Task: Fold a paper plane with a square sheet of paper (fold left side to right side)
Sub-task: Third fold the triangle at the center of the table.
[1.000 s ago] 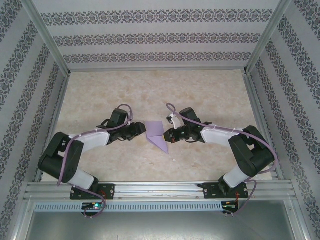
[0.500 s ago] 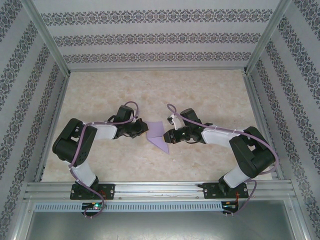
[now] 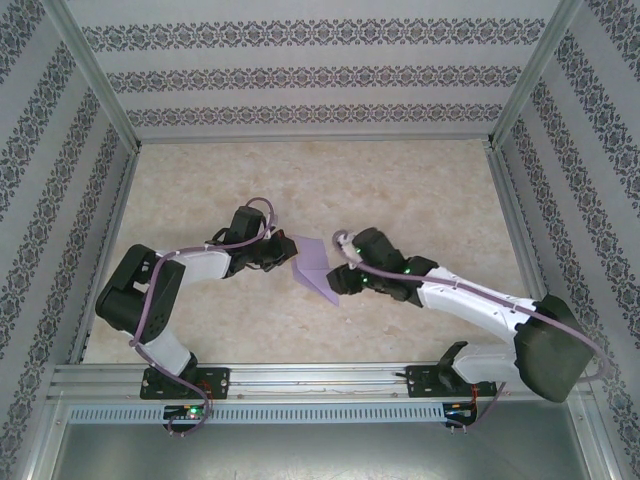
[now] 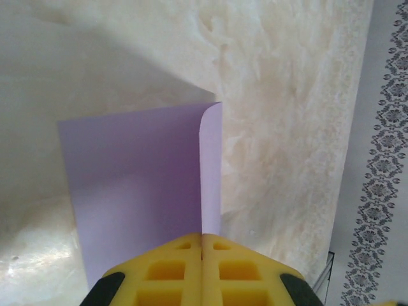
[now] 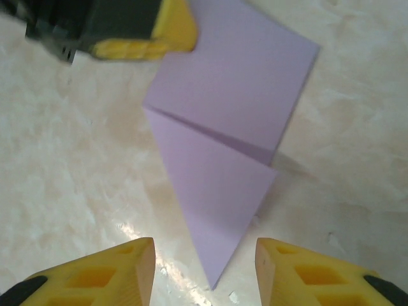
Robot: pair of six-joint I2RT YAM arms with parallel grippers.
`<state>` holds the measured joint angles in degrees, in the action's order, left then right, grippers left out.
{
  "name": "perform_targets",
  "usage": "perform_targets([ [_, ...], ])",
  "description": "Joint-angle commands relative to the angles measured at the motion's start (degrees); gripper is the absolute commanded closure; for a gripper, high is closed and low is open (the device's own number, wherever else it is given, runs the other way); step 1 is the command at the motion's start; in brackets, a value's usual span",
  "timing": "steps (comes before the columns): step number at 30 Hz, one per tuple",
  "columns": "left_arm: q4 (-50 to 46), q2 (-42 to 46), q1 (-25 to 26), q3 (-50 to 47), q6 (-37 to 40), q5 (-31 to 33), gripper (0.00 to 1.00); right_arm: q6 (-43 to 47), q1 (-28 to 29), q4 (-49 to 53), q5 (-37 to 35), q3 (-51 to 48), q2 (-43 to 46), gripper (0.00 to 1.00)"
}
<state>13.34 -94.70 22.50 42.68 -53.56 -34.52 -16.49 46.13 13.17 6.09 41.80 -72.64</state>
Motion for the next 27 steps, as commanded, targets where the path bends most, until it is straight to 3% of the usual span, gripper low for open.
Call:
perform_targets([
  [1,0.1,1.5,0.6,0.5,-2.0,-0.8,1.0,0.0,6.2,4.6,-14.2,1.9,-2.3,0.54],
  [9,-0.1,1.4,0.8,1.2,-2.8,-1.4,1.0,-2.3,13.4,3.5,-22.8,6.1,-12.4,0.48],
  [27,1.1,0.9,0.9,1.7,-4.2,-1.9,1.0,-2.6,15.2,1.4,-24.9,10.3,-23.3,0.48],
])
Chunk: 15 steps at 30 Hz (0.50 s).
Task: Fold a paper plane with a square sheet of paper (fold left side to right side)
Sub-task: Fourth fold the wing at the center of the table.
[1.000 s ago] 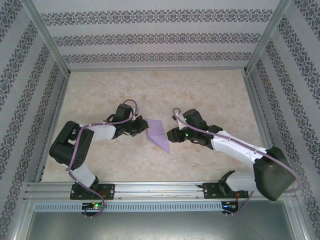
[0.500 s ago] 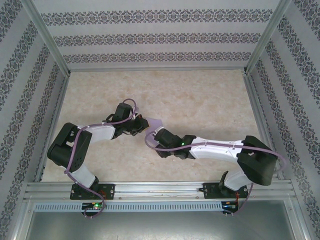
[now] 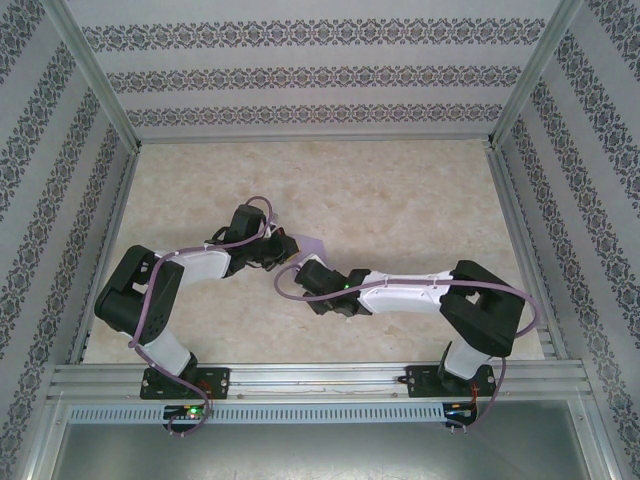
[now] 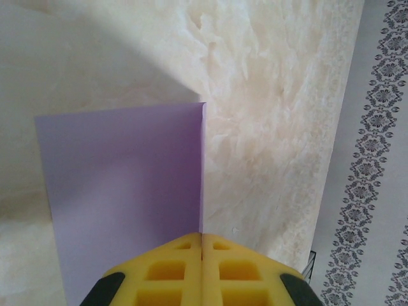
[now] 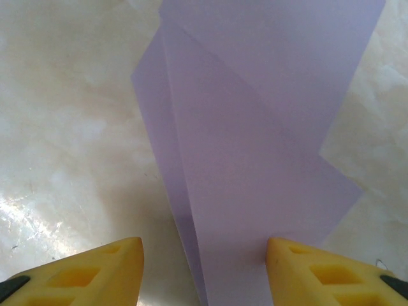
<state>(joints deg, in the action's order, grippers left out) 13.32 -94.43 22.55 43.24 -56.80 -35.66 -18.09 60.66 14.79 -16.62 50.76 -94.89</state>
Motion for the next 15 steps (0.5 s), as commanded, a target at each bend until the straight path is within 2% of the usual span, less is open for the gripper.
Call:
perform_targets([
  [1,1.2,0.7,0.9,1.1,-0.9,-0.7,1.0,-1.1,0.7,-0.3,-2.2,1.4,-1.4,0.49],
  [9,0.8,0.6,0.8,1.1,-0.7,-0.4,1.0,-2.0,0.7,-0.2,-4.4,0.8,-1.9,0.6],
  [15,0.6,0.7,0.8,0.9,-0.6,0.0,0.99,-2.0,0.8,0.2,-4.9,0.8,-1.8,0.73],
])
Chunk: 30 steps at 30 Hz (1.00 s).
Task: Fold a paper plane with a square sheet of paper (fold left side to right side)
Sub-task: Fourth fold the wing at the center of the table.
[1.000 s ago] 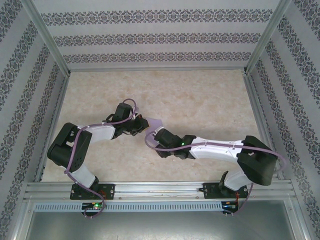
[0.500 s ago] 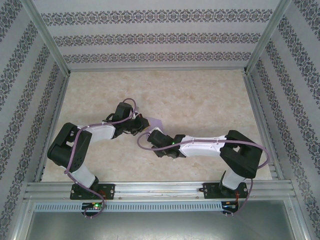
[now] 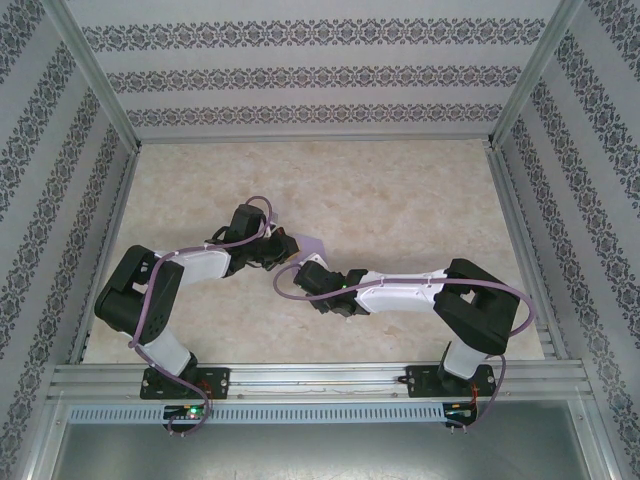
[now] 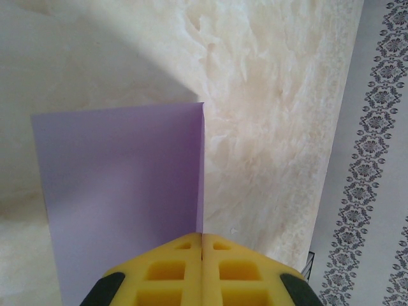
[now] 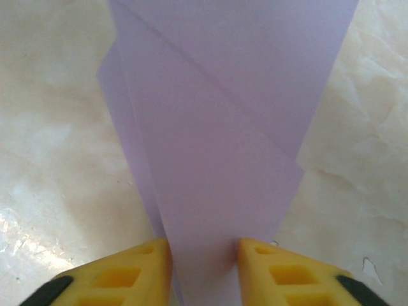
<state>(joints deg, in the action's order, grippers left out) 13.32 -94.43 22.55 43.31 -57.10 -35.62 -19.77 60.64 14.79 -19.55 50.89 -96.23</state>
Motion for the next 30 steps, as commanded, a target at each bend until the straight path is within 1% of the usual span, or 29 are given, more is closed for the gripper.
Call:
perform_targets([
  [1,0.5,0.7,0.8,0.8,-0.3,0.0,0.98,-0.4,0.8,0.3,-2.0,0.6,-0.5,0.77],
  [3,0.3,1.0,0.9,0.6,-0.1,0.3,0.94,-0.4,0.8,0.2,-2.0,0.6,-0.5,0.85],
  [5,-0.3,1.6,0.7,0.4,0.4,1.0,0.87,-0.4,0.8,0.4,-1.8,0.6,-0.5,0.94],
  [6,-1.3,2.0,0.5,0.5,1.1,1.0,0.85,-0.5,0.7,0.4,-1.8,0.6,-0.5,0.98],
  [7,-2.8,2.8,-0.1,0.5,1.9,1.3,0.83,-0.6,0.8,0.5,-1.6,0.6,-0.5,1.0],
  [11,-7.9,7.4,-2.9,-1.0,4.7,3.2,0.7,-0.9,0.6,0.5,-0.5,0.3,0.4,1.0],
  [14,-11.5,11.7,-5.9,-2.3,6.6,3.5,0.66,-1.2,-0.4,-0.4,2.4,-0.2,1.4,1.0],
  [17,-14.4,15.7,-8.6,-3.8,8.3,3.3,0.65,-1.4,-1.9,-1.0,6.7,-0.6,2.1,1.0],
  [20,-18.1,18.6,-10.0,-4.6,10.6,3.3,0.65,-1.3,-3.1,-1.5,10.7,-0.9,2.1,1.0],
  [25,-22.2,21.9,-10.6,-5.8,13.0,3.8,0.65,-2.1,-5.4,-3.2,17.6,-1.6,2.4,1.0],
  [30,-22.7,23.0,-10.6,-7.7,13.3,2.1,0.65,-4.0,-8.8,-6.8,26.4,-3.4,2.8,1.0],
])
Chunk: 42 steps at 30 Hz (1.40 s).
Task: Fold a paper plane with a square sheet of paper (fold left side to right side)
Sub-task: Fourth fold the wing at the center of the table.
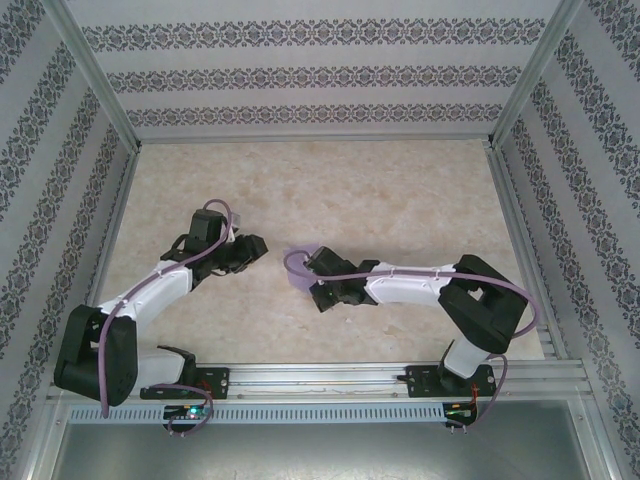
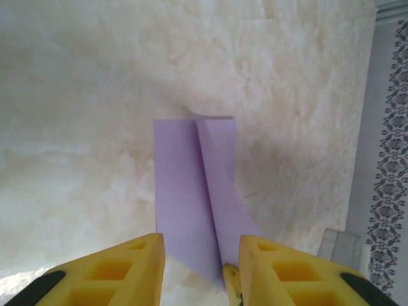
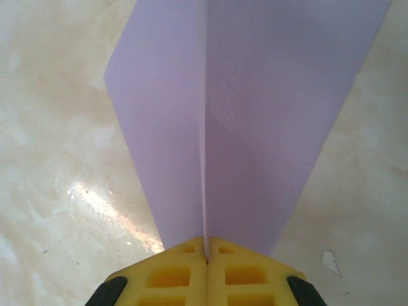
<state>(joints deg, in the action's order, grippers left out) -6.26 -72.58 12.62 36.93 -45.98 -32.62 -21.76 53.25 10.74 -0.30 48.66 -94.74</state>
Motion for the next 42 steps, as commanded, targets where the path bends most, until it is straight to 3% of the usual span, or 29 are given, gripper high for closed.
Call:
perform_targets([
  [1,-3.0,1.3,-0.6,-1.8,2.2,-1.3,0.65,-2.3,-1.9,-3.2,8.4,-1.3,1.1,1.0],
  [14,1.4,0.1,1.5,-4.5,-0.3,-3.5,0.65,-7.2,-8.3,-12.7,23.7,-5.9,0.7,1.0],
  [21,5.7,-4.5,4.7,-3.4,-2.0,-3.2,0.65,-9.2,-10.5,-16.7,28.1,-7.9,-0.1,1.0],
  [42,13.2,-20.8,12.6,5.8,-5.1,-1.2,0.61,-10.8,-11.5,-20.4,30.7,-9.5,-2.4,1.0],
])
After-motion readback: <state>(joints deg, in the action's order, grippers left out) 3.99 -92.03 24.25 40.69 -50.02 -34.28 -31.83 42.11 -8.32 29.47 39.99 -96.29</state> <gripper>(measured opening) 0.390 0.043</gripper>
